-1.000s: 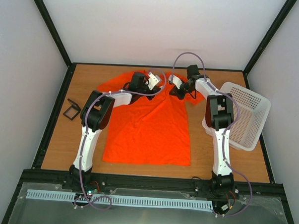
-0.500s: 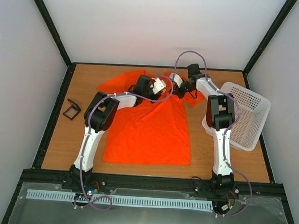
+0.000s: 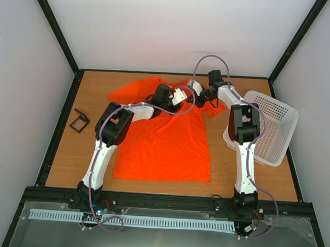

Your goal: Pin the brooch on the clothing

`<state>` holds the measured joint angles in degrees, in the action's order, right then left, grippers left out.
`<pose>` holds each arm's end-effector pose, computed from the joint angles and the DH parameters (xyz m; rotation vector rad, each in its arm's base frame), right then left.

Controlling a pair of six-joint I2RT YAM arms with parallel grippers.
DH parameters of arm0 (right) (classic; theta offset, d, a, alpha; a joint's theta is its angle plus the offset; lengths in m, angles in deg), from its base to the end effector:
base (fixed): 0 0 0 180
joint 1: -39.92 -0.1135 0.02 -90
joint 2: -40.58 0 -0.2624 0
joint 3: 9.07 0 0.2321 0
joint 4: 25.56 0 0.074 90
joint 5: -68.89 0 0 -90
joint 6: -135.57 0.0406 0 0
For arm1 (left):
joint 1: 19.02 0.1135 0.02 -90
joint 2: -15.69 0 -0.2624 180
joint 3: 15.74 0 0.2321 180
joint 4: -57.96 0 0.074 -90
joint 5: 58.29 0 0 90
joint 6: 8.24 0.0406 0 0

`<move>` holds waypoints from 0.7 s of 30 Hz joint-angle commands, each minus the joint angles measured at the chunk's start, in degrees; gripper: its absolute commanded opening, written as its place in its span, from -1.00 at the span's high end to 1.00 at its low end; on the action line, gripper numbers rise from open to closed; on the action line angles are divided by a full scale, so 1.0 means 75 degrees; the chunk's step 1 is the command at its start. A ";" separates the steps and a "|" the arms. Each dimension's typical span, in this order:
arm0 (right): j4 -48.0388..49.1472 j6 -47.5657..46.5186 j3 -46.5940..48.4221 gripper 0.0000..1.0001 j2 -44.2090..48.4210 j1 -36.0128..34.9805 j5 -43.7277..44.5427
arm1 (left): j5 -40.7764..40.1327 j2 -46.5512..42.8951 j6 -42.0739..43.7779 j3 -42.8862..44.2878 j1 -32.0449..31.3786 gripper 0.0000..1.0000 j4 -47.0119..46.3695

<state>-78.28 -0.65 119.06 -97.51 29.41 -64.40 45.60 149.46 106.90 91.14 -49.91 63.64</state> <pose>0.4781 0.1170 0.1566 -1.3300 1.9813 0.7202 0.4276 -0.2672 0.1370 1.1272 1.8157 -0.3180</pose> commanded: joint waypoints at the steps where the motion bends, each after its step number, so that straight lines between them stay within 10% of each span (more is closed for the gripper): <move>1: 0.0031 -0.0025 -0.0079 0.95 0.0403 0.0050 -0.0205 | -0.0049 0.0152 -0.0178 0.0403 -0.0034 0.99 0.0005; 21: 0.0060 0.0022 0.0067 0.95 0.0317 0.0064 -0.0240 | 0.0270 0.0283 -0.0247 0.0749 -0.0040 0.98 0.0327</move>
<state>-78.21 -0.58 118.80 -97.44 29.46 -65.12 45.03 152.24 106.29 94.66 -49.93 65.37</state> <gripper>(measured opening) 0.028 0.036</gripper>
